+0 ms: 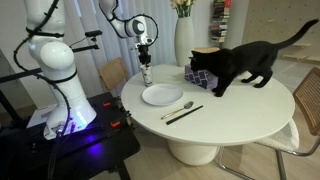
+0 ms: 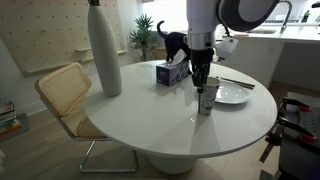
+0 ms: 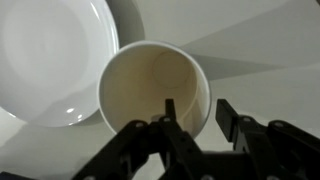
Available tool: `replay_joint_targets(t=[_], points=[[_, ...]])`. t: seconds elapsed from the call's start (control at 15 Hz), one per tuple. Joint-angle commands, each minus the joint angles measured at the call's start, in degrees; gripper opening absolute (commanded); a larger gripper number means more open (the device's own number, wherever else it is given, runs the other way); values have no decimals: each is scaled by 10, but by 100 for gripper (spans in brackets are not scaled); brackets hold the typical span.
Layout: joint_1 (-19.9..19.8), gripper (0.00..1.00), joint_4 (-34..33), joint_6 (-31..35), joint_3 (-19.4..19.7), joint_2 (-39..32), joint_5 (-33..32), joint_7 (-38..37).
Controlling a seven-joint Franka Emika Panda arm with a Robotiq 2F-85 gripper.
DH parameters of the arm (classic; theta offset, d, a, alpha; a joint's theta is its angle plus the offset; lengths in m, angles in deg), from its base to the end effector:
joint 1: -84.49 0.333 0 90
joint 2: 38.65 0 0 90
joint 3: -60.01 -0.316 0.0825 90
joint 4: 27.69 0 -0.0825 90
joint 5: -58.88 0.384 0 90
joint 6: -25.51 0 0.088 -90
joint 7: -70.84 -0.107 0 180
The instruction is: Move the cup to the left of the plate
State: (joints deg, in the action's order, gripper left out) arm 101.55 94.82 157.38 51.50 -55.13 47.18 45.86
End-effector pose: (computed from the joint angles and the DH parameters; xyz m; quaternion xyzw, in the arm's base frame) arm 0.5050 0.2365 0.2617 0.9941 0.0759 -0.0317 0.0709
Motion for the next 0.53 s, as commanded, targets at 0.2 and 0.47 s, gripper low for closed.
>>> replay_joint_targets(t=[0.2,0.47], points=[[1,99,-3,-5,0,3,11,5],[1,100,-4,-11,2,5,10,0]])
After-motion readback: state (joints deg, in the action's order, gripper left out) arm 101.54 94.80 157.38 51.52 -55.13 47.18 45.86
